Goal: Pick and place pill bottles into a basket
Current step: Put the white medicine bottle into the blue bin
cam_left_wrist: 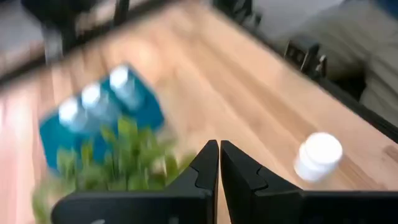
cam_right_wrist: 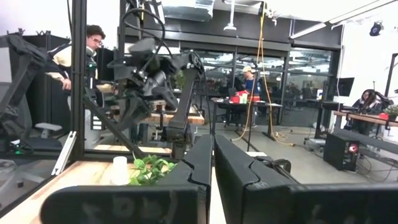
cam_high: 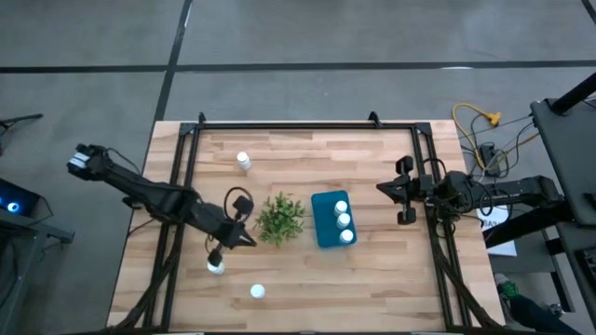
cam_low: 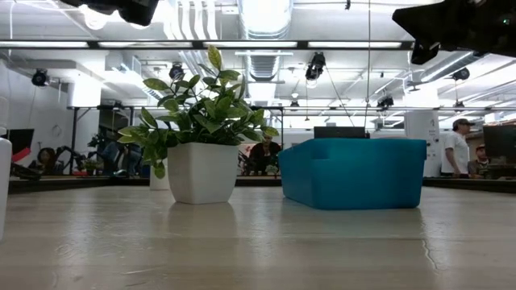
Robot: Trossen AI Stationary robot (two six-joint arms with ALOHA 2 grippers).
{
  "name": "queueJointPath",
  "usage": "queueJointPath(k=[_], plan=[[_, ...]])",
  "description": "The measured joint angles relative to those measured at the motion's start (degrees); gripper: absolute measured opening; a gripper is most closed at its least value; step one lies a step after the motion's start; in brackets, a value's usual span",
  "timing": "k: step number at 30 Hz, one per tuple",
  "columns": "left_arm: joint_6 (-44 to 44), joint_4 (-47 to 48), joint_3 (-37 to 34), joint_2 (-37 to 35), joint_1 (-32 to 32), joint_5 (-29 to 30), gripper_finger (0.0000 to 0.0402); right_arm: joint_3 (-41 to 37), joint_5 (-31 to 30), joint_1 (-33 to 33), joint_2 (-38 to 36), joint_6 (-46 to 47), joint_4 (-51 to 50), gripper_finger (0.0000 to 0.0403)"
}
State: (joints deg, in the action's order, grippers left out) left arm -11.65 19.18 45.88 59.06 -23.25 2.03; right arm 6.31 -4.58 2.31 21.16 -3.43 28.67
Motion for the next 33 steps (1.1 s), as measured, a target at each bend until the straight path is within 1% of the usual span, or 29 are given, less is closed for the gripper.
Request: queueJointPath(k=[3,5,9,11,16,20,22,29,31,33], plan=[[11.8,11.5,6.2,2.3,-1.7,5.7,0.0,0.0,0.0,0.0,0.0,0.0,0.0,0.0008],[19.9,19.5,9.8,3.8,-2.9,6.9,0.0,0.0,0.0,0.0,0.0,0.0,0.0,0.0008],[33.8,29.6,15.7,7.2,-5.6,6.7,0.0,0.0,-0.1,0.0,0.0,-0.2,0.1,0.0008],[41.1,32.9,18.0,8.7,-6.8,6.7,0.0,0.0,-0.1,0.0,0.0,-0.3,0.2,0.0008],[52.9,41.2,22.2,12.5,-9.9,5.3,0.0,0.0,-0.1,0.0,0.0,-1.0,0.2,0.0008],[61.3,47.5,23.2,15.4,-13.1,3.3,0.0,0.6,-0.1,0.0,0.0,-1.1,0.2,0.0008],[65.3,48.5,23.1,16.7,-14.9,1.8,0.0,0.9,-0.1,0.0,0.0,-1.1,0.2,0.0008],[72.3,48.9,23.1,21.3,-21.9,-1.4,0.0,1.0,-0.1,0.0,0.0,-2.8,0.1,0.0008],[72.9,49.6,23.1,22.2,-23.6,-1.5,0.0,1.0,-0.1,0.0,0.0,-3.1,0.0,0.0008],[73.1,53.1,24.1,23.1,-25.2,-0.3,0.0,1.0,-0.1,-0.2,0.0,-3.2,0.0,0.0008]])
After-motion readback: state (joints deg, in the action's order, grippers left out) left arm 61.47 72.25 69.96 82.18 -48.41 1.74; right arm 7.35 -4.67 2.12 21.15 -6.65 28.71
